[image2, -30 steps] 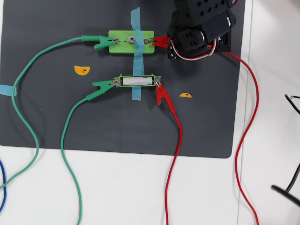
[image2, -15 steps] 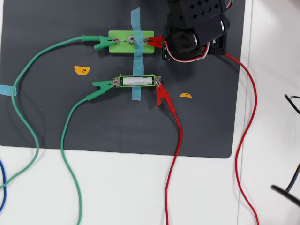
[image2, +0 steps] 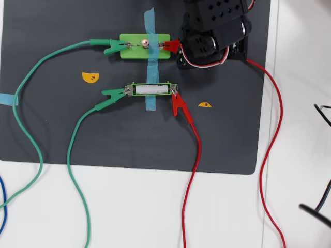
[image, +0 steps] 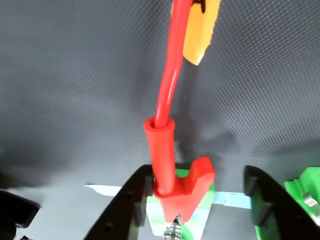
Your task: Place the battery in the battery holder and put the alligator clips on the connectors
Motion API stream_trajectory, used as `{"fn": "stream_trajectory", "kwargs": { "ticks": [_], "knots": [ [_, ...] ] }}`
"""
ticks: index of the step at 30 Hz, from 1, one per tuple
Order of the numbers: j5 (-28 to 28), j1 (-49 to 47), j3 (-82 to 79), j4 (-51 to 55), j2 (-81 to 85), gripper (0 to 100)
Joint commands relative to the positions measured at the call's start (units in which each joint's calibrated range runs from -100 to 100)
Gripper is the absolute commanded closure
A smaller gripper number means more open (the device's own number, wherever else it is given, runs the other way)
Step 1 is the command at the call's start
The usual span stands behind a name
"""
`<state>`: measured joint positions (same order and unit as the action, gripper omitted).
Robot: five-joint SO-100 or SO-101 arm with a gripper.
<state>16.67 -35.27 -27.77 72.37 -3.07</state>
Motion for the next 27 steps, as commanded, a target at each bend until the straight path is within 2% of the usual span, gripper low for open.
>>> {"fn": "stream_trajectory", "kwargs": {
  "ticks": [1, 8, 14, 19, 24, 27],
  "knots": [
    [0.18, 0.39, -0.04, 0.38, 1.24, 76],
    [0.18, -2.23, -0.04, 0.38, 2.26, 75],
    [0.18, -9.1, -3.73, 1.67, 17.74, 75],
    [-0.44, -8.79, -9.25, 1.07, 29.48, 76],
    [-6.59, -8.29, -14.08, 1.41, 41.9, 76],
    [-10.18, 0.19, -20.57, 0.64, 54.15, 76]
  ]
}}
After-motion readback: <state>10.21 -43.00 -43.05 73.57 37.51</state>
